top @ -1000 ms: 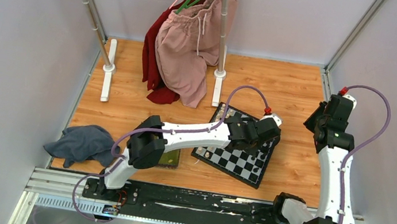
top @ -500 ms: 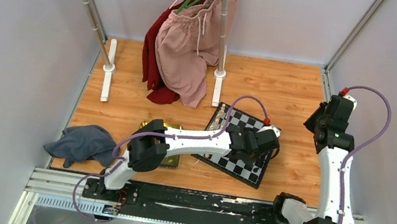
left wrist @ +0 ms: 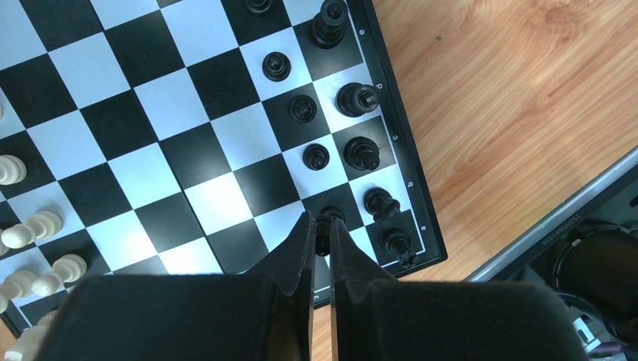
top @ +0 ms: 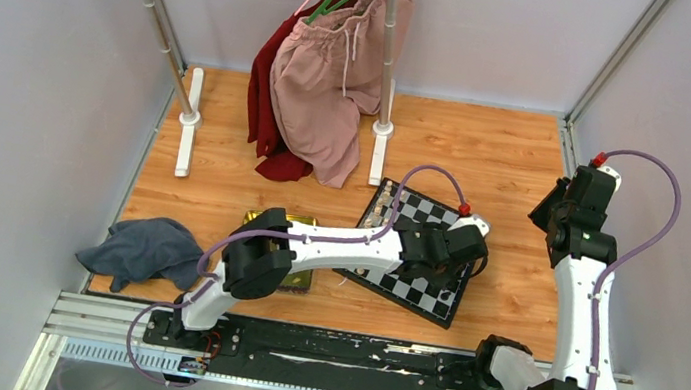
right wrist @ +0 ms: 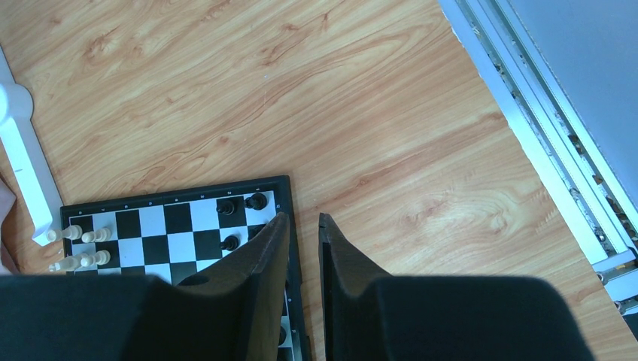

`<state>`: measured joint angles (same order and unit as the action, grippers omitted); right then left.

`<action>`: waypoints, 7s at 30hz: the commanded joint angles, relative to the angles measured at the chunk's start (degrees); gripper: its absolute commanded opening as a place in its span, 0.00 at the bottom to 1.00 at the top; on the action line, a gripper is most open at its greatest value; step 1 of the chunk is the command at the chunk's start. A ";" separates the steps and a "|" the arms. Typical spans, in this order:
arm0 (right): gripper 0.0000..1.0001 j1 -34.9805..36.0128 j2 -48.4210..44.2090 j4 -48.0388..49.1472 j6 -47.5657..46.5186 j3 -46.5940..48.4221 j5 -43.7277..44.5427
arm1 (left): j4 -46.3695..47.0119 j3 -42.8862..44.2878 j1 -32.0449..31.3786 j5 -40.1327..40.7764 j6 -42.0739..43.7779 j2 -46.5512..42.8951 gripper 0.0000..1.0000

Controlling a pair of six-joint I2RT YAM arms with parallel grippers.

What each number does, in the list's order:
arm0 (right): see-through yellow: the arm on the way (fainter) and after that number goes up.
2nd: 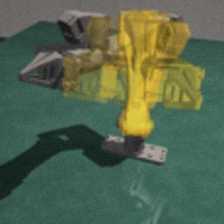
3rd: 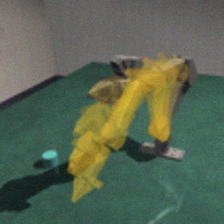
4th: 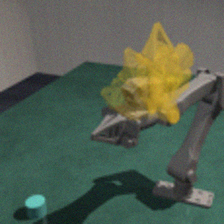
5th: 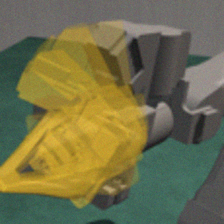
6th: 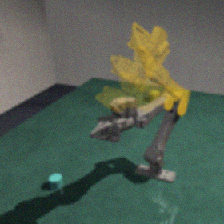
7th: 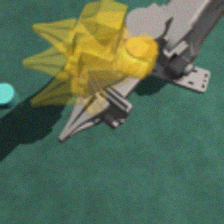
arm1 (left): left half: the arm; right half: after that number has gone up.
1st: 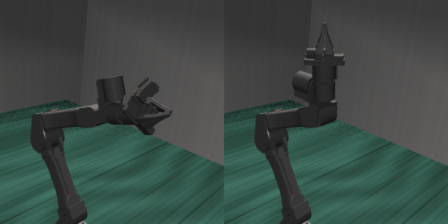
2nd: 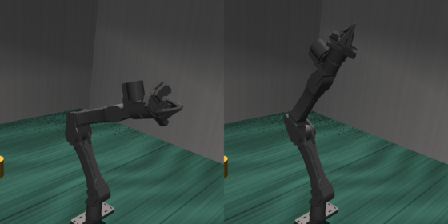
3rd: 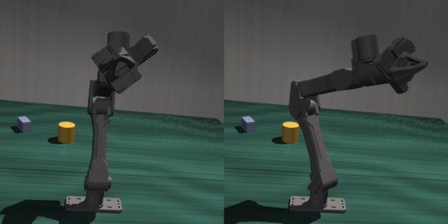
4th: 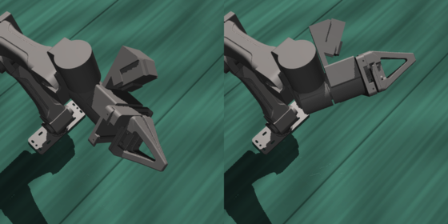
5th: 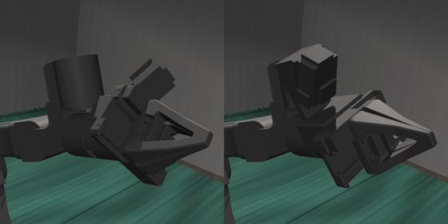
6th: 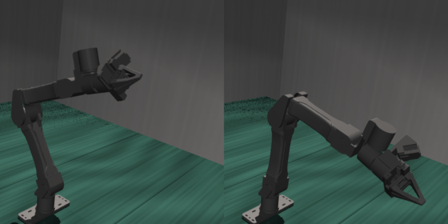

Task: Set up the chess pieces on the board
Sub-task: Place the chess piece on the chessboard.

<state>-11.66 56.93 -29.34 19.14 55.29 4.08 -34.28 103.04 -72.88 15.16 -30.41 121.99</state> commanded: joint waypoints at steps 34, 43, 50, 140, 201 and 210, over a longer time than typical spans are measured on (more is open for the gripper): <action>0.25 -0.66 0.71 1.48 -0.12 -0.31 -0.82 | 2.25 2.25 0.89 1.53 -4.02 5.66 0.00; 0.25 -0.72 1.30 1.92 -0.24 -0.32 -1.01 | 2.12 -1.43 3.23 4.32 -4.66 2.32 0.00; 0.25 -0.73 1.63 2.44 0.00 -0.54 -1.30 | 2.81 -5.82 4.15 5.10 -5.02 -0.99 0.00; 0.25 -0.64 0.55 1.99 0.13 -0.85 -2.13 | 1.32 -6.02 -3.77 -1.91 -8.86 0.42 0.00; 0.26 -0.21 0.73 1.74 -0.55 -0.65 -2.74 | 1.28 -5.77 -4.81 0.82 -8.31 0.13 0.30; 0.30 0.37 1.60 -0.29 -1.17 1.43 -6.39 | 0.88 -8.36 -5.33 1.83 -9.22 -3.73 0.35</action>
<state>-11.64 58.41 -27.68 19.03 54.81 -0.12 -32.99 95.61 -77.38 15.68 -39.16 121.93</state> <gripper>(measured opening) 0.292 0.350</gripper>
